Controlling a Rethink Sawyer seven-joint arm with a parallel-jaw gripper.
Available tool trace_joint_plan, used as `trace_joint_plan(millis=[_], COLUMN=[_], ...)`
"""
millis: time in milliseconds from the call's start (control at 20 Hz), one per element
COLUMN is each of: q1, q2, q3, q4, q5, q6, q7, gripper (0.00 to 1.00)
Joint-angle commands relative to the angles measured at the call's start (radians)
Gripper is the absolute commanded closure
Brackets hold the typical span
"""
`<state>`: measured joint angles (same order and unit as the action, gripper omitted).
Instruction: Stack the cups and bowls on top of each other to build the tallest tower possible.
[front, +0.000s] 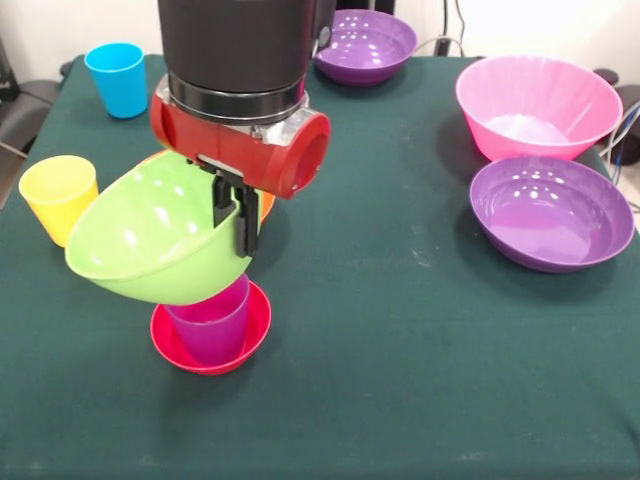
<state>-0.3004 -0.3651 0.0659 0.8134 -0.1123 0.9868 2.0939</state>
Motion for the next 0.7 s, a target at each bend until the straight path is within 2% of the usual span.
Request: trace_joint_plan(millis=[50, 700], q1=[-0.013, -0.008], q2=[0.020, 0.016], q3=[0.093, 0.090], q4=[-0.019, 0.048], q5=[-0.068, -0.068], q6=[0.111, 0.025], q7=[-0.302, -0.260], gripper=[1.00, 1.00])
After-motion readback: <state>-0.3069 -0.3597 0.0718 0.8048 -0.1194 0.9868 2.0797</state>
